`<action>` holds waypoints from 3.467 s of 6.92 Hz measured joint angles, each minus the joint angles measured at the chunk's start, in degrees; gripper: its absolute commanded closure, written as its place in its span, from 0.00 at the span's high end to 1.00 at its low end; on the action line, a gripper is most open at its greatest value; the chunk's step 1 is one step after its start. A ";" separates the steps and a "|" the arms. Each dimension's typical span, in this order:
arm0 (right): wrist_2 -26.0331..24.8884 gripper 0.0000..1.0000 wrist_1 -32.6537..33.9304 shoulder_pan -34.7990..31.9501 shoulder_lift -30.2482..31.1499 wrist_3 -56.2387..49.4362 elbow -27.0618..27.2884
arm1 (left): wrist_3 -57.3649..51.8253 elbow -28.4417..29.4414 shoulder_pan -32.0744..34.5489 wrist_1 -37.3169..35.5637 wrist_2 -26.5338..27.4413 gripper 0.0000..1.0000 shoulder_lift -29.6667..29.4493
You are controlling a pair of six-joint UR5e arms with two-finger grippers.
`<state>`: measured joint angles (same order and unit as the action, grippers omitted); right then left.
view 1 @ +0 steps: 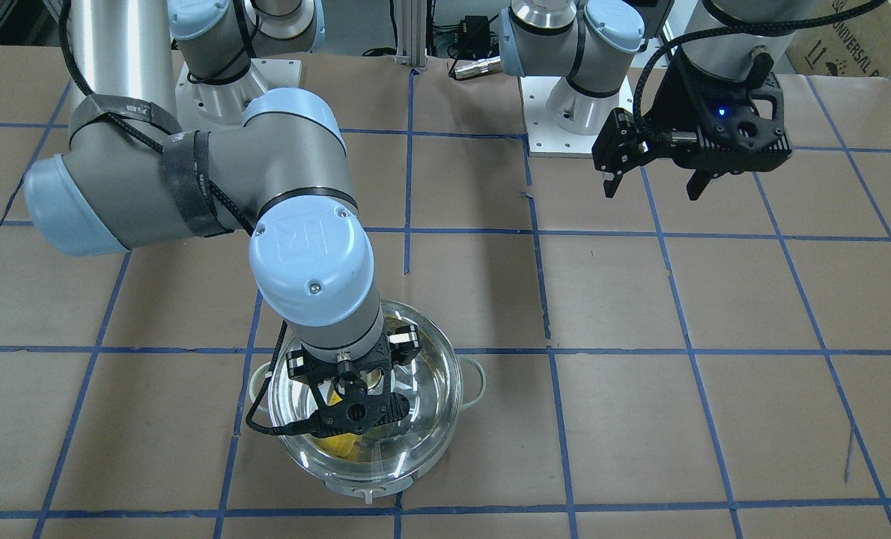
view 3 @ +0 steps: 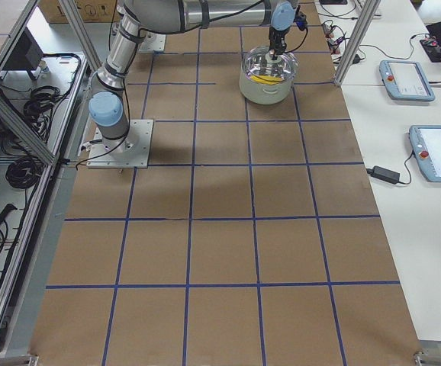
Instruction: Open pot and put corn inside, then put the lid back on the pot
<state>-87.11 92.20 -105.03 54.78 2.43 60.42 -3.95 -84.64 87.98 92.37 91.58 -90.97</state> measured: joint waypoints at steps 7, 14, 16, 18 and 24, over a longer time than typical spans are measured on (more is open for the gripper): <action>-0.08 0.05 -0.03 0.00 0.23 0.20 0.52 | 0.00 -0.09 0.00 0.09 0.09 1.00 0.00; -0.02 0.05 -0.88 -0.08 0.39 0.47 0.58 | 0.00 -0.09 0.00 0.09 0.00 1.00 0.00; -0.02 0.05 -1.04 -0.09 0.44 0.46 0.58 | 0.00 -0.09 0.00 0.09 0.04 1.00 0.00; -0.07 0.05 -1.00 -0.09 0.12 0.34 0.58 | 0.00 -0.09 0.00 0.09 0.05 1.00 0.00; -0.05 0.05 -2.14 -0.09 0.36 0.49 0.66 | 0.00 -0.09 0.00 0.09 0.02 1.00 0.00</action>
<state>-87.16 90.06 -105.12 55.14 2.91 61.08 -3.95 -84.73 87.98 92.46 91.60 -90.97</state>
